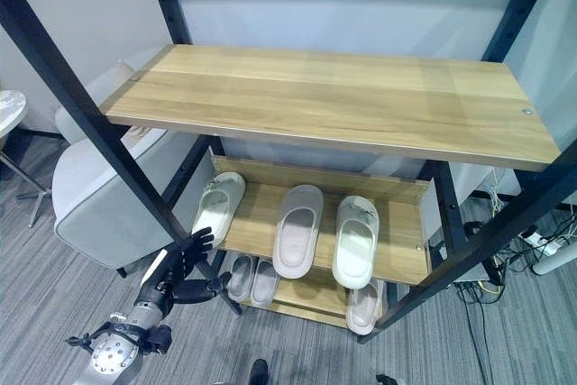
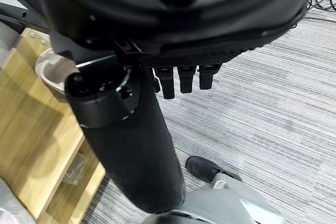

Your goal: Arrange the slippers neatly on the shoe rack.

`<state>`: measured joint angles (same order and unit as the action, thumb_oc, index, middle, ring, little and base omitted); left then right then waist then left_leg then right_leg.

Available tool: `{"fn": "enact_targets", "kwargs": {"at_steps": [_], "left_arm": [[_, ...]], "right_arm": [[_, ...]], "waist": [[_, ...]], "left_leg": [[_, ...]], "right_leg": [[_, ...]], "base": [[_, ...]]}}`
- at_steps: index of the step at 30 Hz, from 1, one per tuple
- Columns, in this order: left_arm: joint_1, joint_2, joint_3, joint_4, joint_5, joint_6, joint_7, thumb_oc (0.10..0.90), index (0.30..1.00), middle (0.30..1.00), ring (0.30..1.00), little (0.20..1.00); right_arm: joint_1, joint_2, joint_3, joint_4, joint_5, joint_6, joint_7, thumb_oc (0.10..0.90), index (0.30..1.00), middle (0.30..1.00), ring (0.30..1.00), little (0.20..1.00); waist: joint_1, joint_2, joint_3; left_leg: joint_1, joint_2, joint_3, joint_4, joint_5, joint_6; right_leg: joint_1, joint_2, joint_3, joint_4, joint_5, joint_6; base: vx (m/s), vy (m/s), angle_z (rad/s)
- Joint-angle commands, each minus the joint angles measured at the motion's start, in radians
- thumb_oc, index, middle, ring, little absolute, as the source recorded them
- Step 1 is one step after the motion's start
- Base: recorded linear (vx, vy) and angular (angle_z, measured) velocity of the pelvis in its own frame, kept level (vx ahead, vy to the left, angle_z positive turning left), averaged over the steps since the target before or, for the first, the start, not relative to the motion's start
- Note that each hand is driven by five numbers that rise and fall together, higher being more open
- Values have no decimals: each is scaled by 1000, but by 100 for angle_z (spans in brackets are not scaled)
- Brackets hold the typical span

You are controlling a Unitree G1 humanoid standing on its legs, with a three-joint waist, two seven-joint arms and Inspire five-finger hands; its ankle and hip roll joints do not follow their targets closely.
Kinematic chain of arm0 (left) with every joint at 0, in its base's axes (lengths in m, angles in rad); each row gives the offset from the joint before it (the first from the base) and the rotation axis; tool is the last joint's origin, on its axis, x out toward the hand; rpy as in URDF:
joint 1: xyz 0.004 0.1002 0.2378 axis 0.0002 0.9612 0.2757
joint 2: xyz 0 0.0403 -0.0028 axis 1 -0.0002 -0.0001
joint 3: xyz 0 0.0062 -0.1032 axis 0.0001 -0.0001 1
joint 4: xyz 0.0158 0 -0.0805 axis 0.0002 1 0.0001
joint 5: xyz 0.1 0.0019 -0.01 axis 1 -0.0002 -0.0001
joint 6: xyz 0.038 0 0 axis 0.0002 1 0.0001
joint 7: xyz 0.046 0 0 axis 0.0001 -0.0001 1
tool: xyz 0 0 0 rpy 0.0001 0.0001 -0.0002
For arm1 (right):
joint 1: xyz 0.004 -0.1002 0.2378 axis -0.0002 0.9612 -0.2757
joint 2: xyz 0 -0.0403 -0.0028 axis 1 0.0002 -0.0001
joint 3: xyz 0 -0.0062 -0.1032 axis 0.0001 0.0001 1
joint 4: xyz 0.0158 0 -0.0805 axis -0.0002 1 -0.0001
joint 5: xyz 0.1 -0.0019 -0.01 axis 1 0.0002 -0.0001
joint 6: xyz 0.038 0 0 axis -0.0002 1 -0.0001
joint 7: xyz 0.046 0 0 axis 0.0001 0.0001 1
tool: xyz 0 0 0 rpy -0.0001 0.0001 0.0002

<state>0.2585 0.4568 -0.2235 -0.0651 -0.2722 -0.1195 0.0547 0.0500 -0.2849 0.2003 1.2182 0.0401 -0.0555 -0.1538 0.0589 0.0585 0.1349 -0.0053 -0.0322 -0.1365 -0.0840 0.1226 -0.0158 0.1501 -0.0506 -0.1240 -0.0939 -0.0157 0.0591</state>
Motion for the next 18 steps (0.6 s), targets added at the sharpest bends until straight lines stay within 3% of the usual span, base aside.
{"fn": "enact_targets", "kwargs": {"at_steps": [1,8,18], "left_arm": [[-82,14,74,-148,-40,-131,21,800,900,900,900,900],[-167,24,47,-154,32,-149,76,800,900,900,900,900],[-377,2,-49,7,250,-132,220,800,900,900,900,900]], "right_arm": [[-45,-42,22,-6,-8,-9,-25,800,900,900,900,900],[-48,-37,34,-14,-2,-14,-36,800,900,900,900,900],[-13,-18,47,-5,4,-23,-58,800,900,900,900,900]], "waist": [[1,-12,-8],[-12,-7,-11],[-69,-20,-26]], "left_leg": [[17,27,23,-3,-48,-49],[10,30,40,-3,-50,-52],[25,43,81,-3,-78,-50]], "right_leg": [[-17,-4,-14,7,-26,53],[-29,-4,-2,7,-23,58],[-40,-6,33,7,-17,68]], "base": [[-2,-7,-3],[2,-4,-9],[40,1,-8]]}}
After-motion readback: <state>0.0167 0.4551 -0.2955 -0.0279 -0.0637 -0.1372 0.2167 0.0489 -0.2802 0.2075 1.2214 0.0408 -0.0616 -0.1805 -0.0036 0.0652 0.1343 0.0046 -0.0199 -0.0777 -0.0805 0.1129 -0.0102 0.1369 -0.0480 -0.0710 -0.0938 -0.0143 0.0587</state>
